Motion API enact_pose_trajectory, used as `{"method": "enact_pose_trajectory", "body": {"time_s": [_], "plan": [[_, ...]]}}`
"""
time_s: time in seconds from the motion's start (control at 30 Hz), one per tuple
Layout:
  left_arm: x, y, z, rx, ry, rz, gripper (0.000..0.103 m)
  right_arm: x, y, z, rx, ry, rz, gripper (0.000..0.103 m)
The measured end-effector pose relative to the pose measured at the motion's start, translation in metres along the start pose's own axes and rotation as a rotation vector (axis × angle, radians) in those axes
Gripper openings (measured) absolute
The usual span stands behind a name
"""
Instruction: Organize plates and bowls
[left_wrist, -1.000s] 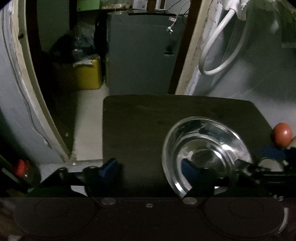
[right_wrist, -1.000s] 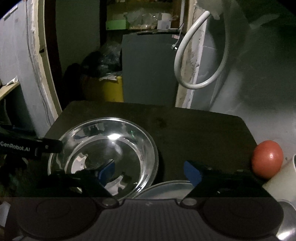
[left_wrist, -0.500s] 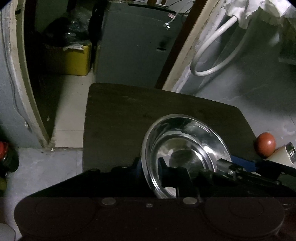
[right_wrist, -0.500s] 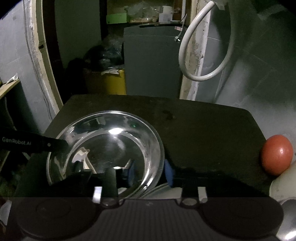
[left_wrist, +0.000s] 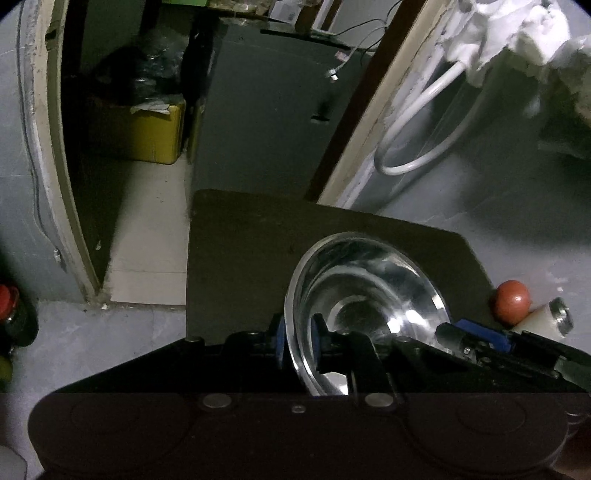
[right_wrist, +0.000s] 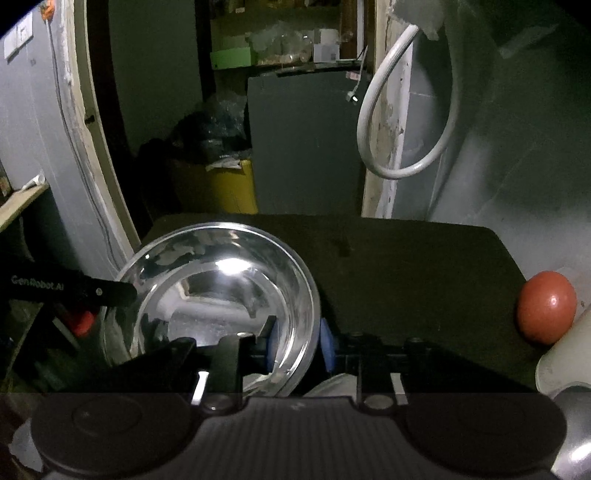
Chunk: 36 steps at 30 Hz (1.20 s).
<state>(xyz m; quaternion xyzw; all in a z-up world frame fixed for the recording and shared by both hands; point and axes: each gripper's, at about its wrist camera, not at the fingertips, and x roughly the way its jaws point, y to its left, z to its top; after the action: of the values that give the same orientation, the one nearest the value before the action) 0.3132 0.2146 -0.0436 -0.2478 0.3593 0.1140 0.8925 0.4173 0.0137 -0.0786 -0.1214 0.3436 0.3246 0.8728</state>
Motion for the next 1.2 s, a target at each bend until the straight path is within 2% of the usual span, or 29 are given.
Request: {"method": "enact_pose_trajectory", "body": {"time_s": [0.07, 0.13, 0.23, 0.4, 0.43, 0.5, 0.57, 0.77, 0.93, 1.07, 1.13, 1.2], "plan": [[-0.01, -0.005, -0.003, 0.008, 0.006, -0.015, 0.016, -0.009, -0.001, 0.002, 0.008, -0.014, 0.011, 0.025], [-0.019, -0.013, -0.008, 0.03, -0.006, -0.024, 0.016, -0.021, 0.001, 0.003, 0.023, -0.036, 0.058, 0.025], [-0.018, -0.018, -0.016, 0.044, 0.012, 0.016, 0.016, -0.039, 0.013, 0.003, -0.009, -0.055, 0.081, 0.025], [-0.012, -0.006, -0.026, 0.006, 0.043, 0.054, 0.019, -0.046, 0.021, -0.005, -0.014, -0.024, 0.086, 0.026], [-0.013, -0.004, -0.027, -0.002, 0.047, 0.062, 0.02, -0.048, 0.022, -0.007, -0.002, -0.018, 0.088, 0.028], [-0.015, 0.002, -0.029, -0.023, 0.045, 0.067, 0.022, -0.051, 0.022, -0.011, 0.004, -0.014, 0.083, 0.038], [-0.018, 0.007, -0.032, -0.037, 0.043, 0.072, 0.029, -0.053, 0.021, -0.014, 0.009, -0.017, 0.077, 0.049], [-0.013, 0.017, -0.031, -0.064, 0.04, 0.087, 0.04, -0.032, 0.015, -0.009, 0.007, -0.003, 0.05, 0.052], [0.003, 0.027, -0.03, -0.084, 0.073, 0.081, 0.04, 0.004, 0.016, -0.001, -0.029, 0.046, 0.02, 0.052], [0.009, 0.029, -0.03, -0.086, 0.082, 0.071, 0.038, 0.025, 0.013, -0.002, -0.024, 0.1, 0.004, 0.047], [0.012, 0.029, -0.03, -0.086, 0.085, 0.061, 0.033, 0.03, 0.011, -0.003, -0.018, 0.116, 0.014, 0.041], [0.013, 0.027, -0.03, -0.078, 0.084, 0.041, 0.02, 0.033, 0.011, -0.006, -0.017, 0.129, 0.021, 0.034]]}}
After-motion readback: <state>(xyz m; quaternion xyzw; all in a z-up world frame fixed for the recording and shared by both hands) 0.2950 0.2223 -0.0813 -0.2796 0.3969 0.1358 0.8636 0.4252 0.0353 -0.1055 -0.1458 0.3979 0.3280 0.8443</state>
